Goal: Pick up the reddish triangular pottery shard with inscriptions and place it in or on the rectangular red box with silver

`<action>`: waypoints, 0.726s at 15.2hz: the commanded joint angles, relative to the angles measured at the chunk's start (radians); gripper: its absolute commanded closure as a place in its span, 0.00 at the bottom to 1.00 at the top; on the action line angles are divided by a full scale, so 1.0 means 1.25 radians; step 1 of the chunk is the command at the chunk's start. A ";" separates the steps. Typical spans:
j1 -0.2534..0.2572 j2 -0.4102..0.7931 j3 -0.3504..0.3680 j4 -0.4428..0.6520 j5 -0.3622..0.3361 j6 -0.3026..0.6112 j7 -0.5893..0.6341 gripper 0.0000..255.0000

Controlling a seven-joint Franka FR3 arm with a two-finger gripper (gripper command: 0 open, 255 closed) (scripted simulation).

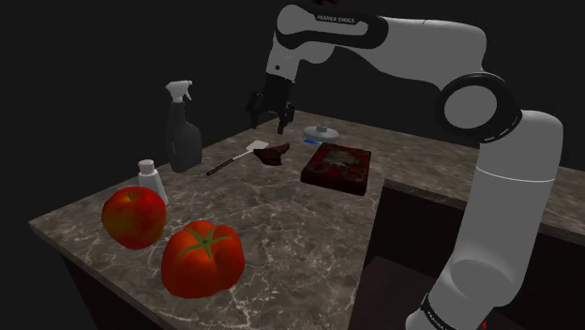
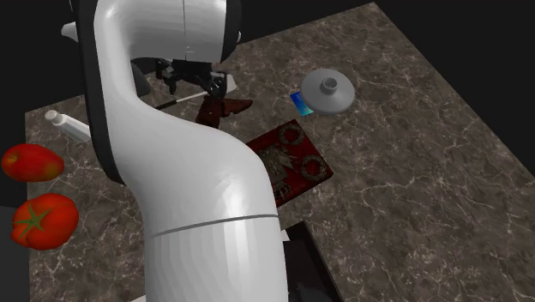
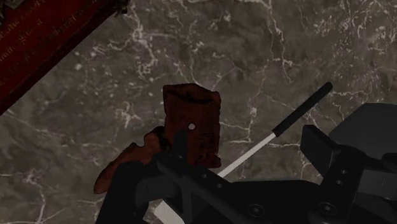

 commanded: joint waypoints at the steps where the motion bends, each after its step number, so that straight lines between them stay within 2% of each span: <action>1: 0.002 0.007 0.001 -0.006 0.003 0.014 0.004 0.00; 6: 0.010 -0.007 0.006 -0.082 0.005 0.078 -0.002 0.00; 11: 0.010 -0.007 0.006 -0.082 0.005 0.078 -0.002 0.00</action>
